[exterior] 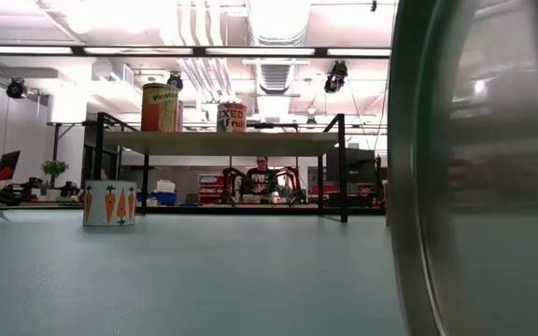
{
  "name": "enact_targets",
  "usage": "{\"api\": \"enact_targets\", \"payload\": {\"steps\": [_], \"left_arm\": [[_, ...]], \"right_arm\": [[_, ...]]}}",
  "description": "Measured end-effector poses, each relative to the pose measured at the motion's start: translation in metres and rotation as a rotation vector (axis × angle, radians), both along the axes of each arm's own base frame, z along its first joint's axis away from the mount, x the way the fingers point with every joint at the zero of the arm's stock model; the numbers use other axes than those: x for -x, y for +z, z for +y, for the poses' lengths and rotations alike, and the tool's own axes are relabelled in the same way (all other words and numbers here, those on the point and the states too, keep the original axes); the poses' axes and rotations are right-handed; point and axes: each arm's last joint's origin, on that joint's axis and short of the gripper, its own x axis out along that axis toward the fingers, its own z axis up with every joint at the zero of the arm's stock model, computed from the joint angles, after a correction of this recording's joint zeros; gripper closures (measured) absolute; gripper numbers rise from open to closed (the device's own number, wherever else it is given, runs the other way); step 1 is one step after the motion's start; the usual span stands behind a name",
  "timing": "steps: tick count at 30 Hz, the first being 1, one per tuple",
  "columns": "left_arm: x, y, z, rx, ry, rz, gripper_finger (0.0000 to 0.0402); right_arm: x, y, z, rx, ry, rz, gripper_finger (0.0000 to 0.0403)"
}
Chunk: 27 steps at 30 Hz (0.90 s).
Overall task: Pick and place cans onto a shelf
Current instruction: Put the canned tomatoes on the shelf
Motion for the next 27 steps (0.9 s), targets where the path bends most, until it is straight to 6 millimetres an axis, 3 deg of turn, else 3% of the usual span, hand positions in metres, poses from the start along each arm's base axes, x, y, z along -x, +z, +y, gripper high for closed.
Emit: {"api": "enact_targets", "payload": {"steps": [7,11,18,27], "left_arm": [[0.000,0.000,0.000,-0.026,0.003,0.005,0.0402],[0.000,0.000,0.000,-0.040,0.005,0.007,0.0402],[0.001,0.000,0.000,-0.039,0.005,0.006,0.0402],[0.001,0.000,0.000,-0.040,0.005,0.006,0.0402]], "right_arm": [[0.000,0.002,0.018,0.053,0.048,0.050,0.0356],[-0.003,-0.007,0.025,0.036,0.082,0.083,0.0365],[-0.008,-0.017,0.023,0.005,0.089,0.089,0.0390],[-0.011,-0.017,0.016,0.027,0.111,0.087,0.0394]]}}
